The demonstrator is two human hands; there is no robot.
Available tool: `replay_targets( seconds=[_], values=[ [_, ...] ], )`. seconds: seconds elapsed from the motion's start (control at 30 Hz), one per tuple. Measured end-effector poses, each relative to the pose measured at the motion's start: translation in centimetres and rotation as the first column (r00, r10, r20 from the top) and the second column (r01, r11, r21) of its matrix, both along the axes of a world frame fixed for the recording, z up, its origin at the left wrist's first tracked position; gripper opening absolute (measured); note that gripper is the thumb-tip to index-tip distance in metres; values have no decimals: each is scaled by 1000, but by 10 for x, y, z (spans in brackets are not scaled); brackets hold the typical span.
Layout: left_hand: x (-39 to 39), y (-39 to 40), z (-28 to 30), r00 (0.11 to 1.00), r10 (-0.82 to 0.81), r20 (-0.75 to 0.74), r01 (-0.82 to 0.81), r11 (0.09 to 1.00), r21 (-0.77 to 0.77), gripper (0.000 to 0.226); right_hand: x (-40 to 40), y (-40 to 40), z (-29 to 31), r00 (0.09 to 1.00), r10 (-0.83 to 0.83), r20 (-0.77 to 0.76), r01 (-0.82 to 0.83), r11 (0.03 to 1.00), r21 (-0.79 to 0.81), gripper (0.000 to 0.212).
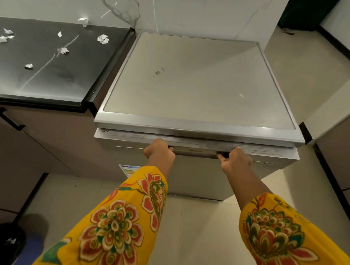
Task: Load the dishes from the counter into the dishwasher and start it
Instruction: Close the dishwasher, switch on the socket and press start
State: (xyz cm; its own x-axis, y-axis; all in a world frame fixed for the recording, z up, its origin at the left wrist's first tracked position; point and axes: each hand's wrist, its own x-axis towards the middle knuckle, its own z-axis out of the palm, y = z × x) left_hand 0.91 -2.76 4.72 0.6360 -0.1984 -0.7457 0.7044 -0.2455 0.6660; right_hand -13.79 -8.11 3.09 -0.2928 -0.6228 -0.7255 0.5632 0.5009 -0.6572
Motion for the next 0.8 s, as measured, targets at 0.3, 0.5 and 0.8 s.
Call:
replay_targets(
  seconds=[0.3, 0.5, 0.8],
  values=[
    [-12, -10, 9, 960, 172, -222, -221, 949, -224, 54, 13, -2, 24, 986, -100, 131, 102, 995, -5, 64],
    [-18, -18, 7, 986, 123, -112, -140, 978, -157, 68, 21, -7, 20, 998, -26, 56, 26, 1000, 3, 74],
    [-15, -26, -11, 990, 129, -60, -136, 982, -133, 49, 17, -18, 11, 994, -29, 104, 35, 998, -60, 58]
  ],
)
